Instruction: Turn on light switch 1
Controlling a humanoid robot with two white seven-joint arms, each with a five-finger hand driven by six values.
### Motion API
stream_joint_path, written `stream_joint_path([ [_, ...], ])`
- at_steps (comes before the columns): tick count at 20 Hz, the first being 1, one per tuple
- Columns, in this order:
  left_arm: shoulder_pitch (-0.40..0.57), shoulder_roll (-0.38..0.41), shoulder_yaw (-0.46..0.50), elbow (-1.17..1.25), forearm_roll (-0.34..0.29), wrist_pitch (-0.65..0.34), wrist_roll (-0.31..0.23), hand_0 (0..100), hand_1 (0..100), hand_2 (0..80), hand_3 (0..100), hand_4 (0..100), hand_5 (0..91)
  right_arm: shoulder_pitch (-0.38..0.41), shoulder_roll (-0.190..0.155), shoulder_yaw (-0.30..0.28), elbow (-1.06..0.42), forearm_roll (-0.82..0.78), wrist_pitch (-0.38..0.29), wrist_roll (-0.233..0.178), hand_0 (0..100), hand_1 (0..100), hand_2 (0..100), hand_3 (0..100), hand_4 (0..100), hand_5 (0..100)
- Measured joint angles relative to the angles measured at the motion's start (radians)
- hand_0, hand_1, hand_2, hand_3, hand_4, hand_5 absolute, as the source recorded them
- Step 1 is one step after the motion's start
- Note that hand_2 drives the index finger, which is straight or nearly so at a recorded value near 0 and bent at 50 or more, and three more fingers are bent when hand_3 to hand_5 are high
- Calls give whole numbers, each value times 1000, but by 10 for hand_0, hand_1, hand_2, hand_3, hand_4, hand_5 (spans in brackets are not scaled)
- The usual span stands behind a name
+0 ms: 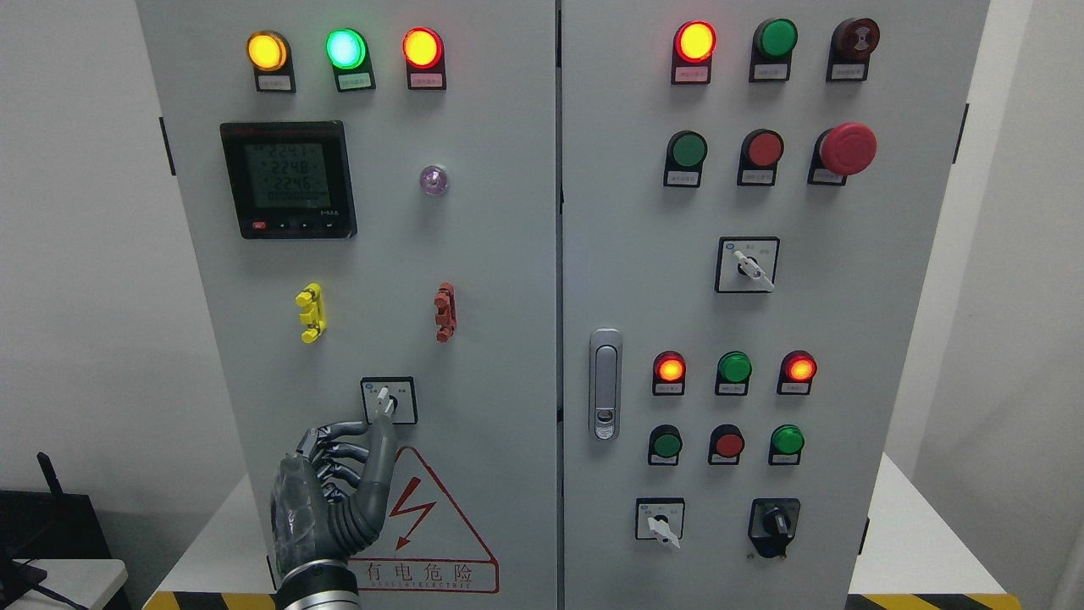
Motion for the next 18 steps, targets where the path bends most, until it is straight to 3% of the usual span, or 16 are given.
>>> stream_joint_path([
  [18,-41,-3,-8,3,3,85,-4,292,365,449,725,856,892,0,0,0,0,0,0,0,120,389,0,0,0,0],
])
